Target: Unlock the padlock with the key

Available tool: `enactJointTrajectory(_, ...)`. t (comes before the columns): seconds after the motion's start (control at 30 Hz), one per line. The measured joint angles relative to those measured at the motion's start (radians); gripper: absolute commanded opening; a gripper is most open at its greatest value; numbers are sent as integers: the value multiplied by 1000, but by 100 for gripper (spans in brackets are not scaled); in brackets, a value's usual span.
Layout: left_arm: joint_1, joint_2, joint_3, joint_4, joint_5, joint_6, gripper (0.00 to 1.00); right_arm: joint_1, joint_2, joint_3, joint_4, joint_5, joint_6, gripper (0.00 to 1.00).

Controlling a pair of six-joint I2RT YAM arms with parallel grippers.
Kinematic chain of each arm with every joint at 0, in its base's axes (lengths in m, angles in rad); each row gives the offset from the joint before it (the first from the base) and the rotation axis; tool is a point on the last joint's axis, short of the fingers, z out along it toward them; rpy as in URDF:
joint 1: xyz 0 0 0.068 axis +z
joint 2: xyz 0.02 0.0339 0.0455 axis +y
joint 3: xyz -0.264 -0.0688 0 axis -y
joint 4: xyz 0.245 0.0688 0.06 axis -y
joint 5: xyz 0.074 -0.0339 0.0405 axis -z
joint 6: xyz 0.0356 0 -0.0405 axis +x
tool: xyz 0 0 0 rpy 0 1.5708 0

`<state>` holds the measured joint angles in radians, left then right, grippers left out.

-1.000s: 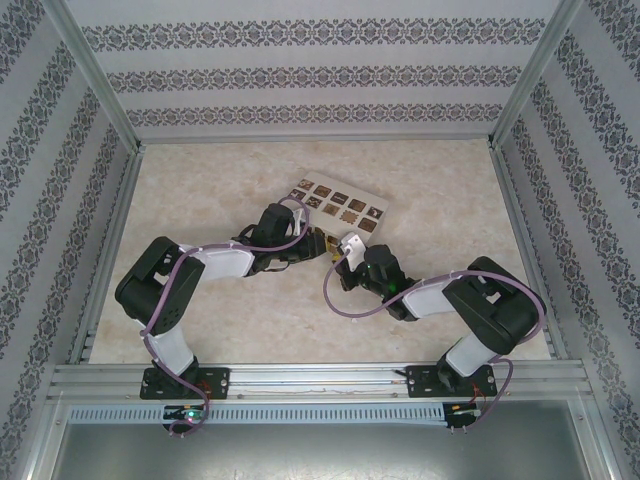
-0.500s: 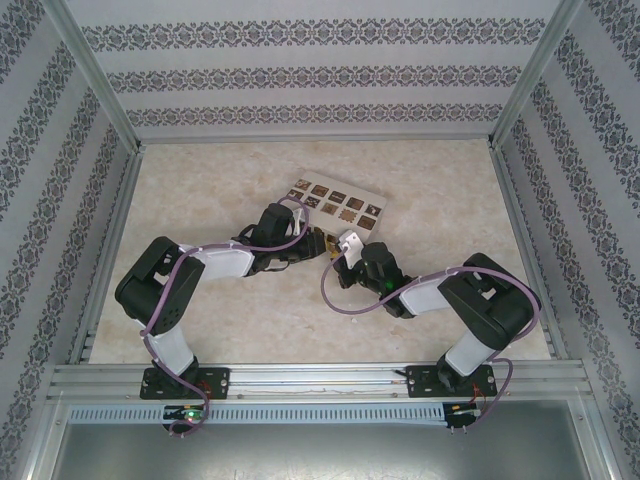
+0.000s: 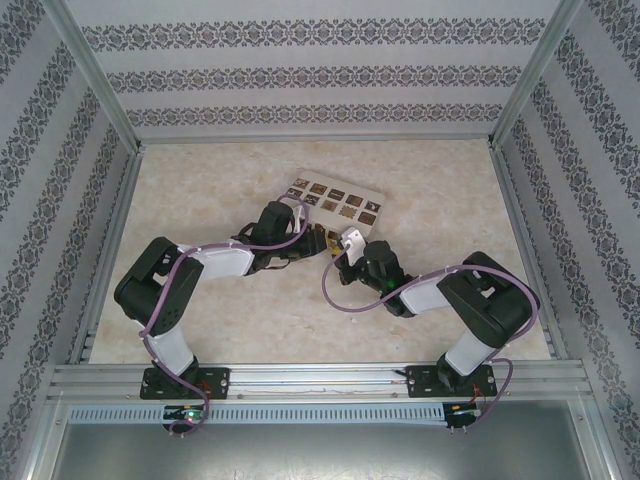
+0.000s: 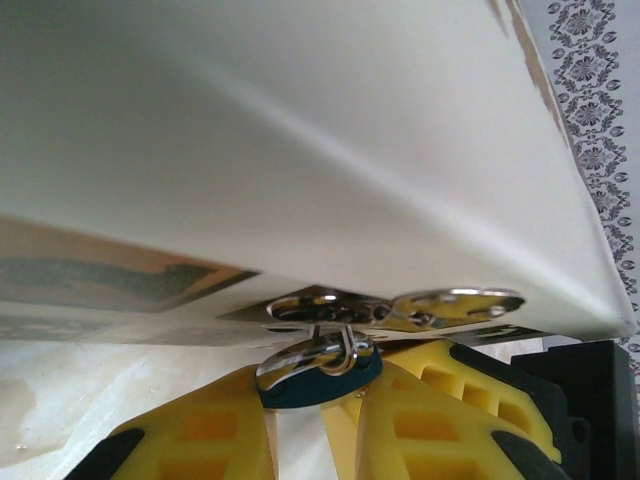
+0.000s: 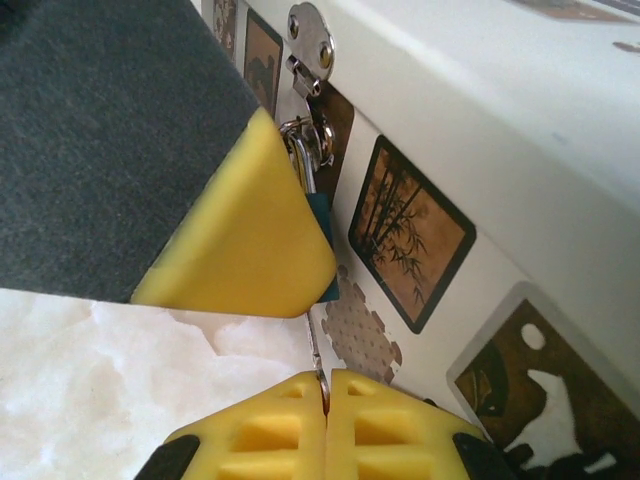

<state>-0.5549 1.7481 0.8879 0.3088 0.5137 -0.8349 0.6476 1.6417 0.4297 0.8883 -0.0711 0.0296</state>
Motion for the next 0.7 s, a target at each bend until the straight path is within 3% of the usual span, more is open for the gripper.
enactJointTrajectory(0.4,0,-1,1,0,-14,-8,20,-11,31,2,49,-30,3,0)
enactJointTrajectory(0.7,8,-1,3,0,-34,-9,20,-47,66,40,50,-143,35,0)
